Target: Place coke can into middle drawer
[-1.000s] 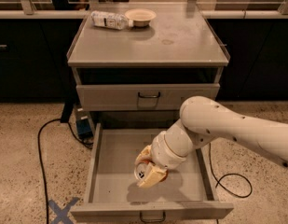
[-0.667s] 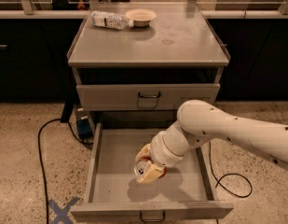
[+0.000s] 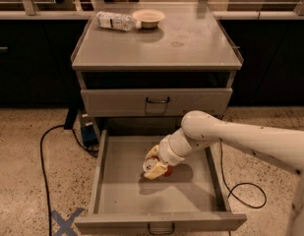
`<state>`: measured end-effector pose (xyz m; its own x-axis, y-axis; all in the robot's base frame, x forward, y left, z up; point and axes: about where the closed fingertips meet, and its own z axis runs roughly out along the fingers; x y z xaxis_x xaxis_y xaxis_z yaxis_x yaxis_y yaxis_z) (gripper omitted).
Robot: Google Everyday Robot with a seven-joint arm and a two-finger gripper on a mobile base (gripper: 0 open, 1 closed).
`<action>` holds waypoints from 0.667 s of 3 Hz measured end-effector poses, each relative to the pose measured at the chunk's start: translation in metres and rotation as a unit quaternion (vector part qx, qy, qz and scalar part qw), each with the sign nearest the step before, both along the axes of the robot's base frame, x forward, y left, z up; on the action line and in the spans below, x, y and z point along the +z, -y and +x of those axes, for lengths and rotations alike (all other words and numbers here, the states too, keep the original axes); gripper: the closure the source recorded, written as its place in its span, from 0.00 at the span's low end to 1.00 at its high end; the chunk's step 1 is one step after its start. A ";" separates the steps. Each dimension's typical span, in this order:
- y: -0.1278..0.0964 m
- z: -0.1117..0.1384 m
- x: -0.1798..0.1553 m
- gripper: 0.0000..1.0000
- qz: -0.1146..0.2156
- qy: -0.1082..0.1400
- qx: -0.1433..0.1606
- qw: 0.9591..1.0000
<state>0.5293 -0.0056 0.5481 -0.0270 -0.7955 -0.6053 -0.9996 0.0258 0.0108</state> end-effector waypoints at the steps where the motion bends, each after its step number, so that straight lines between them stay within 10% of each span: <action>1: 0.011 0.031 -0.043 1.00 0.030 -0.023 -0.044 0.998; 2: 0.023 0.039 -0.078 1.00 0.070 -0.055 -0.085 0.992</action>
Offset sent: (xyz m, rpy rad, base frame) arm 0.0514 -0.0452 -0.1166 0.2427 0.1848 -0.2862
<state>0.5678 -0.0285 0.4706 -0.2255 -0.6821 -0.6957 -0.9736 0.1848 0.1343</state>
